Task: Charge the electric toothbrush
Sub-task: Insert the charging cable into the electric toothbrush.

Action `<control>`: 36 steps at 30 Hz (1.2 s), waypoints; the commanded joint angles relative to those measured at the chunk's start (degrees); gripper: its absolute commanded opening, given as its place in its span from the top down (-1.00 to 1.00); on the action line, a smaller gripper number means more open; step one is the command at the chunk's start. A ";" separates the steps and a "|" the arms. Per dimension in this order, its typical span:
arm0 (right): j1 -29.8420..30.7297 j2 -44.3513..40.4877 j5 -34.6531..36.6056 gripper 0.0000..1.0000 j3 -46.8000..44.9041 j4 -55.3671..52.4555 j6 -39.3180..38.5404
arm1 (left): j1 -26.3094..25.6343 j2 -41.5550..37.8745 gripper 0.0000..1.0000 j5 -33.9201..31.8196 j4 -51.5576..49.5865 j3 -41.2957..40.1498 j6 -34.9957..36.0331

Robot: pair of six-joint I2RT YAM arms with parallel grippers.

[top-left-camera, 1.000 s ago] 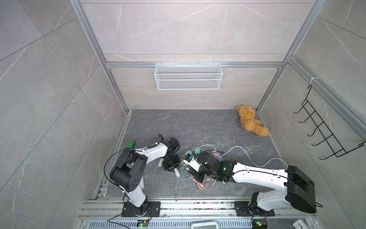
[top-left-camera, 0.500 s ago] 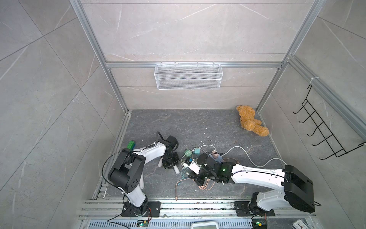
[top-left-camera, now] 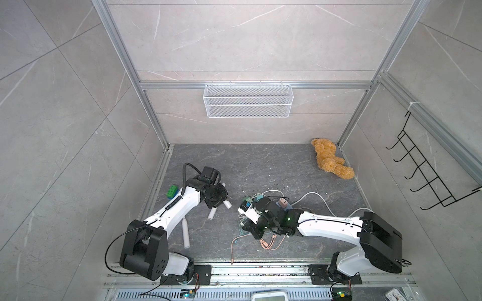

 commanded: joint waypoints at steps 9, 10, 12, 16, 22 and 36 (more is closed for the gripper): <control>-1.11 7.88 -6.06 1.00 8.07 -0.86 6.55 | 0.34 -2.65 1.00 0.63 -0.17 -1.47 -2.92; -1.18 8.52 -5.70 1.00 8.61 -1.24 6.87 | 0.31 -2.55 1.00 0.72 -0.02 -1.56 -3.14; -1.09 9.44 -5.14 1.00 9.32 -1.27 7.40 | 0.33 -2.38 1.00 0.96 0.23 -1.74 -3.37; -1.11 11.22 -5.18 1.00 11.08 -1.23 8.27 | 0.33 -2.61 1.00 1.73 1.31 -2.77 -4.09; -2.24 13.64 -6.38 1.00 11.63 0.25 9.71 | 0.33 -3.22 1.00 2.50 1.32 -3.19 -4.34; -4.10 15.49 -9.22 1.00 13.30 2.17 11.56 | 0.32 -3.85 1.00 3.99 2.14 -4.77 -5.12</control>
